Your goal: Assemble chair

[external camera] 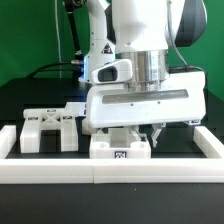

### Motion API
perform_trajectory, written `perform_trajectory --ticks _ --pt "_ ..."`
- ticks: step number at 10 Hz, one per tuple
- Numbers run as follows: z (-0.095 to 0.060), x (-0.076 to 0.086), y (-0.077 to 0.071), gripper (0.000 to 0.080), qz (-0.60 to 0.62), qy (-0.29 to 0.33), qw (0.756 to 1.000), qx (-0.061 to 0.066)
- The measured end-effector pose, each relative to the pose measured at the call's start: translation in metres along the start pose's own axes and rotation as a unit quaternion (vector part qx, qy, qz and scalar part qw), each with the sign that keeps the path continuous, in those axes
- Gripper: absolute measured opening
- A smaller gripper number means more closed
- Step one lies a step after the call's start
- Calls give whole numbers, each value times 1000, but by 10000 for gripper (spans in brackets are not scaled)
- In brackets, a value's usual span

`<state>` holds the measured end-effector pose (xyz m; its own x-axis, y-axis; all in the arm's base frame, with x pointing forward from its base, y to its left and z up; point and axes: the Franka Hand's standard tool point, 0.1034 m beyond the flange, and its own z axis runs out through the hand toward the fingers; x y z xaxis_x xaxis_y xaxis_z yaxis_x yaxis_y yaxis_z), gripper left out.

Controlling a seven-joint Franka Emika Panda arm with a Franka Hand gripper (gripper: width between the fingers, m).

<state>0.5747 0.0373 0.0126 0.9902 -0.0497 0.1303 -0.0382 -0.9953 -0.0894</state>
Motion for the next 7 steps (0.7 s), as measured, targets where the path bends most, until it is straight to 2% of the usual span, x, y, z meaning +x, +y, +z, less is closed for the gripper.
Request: perform_trajectory --ticks 2,7 --pt "0 0 -1 37 -1 0 1000 0" --pt "3 1 -44 37 -30 2 1000 7"
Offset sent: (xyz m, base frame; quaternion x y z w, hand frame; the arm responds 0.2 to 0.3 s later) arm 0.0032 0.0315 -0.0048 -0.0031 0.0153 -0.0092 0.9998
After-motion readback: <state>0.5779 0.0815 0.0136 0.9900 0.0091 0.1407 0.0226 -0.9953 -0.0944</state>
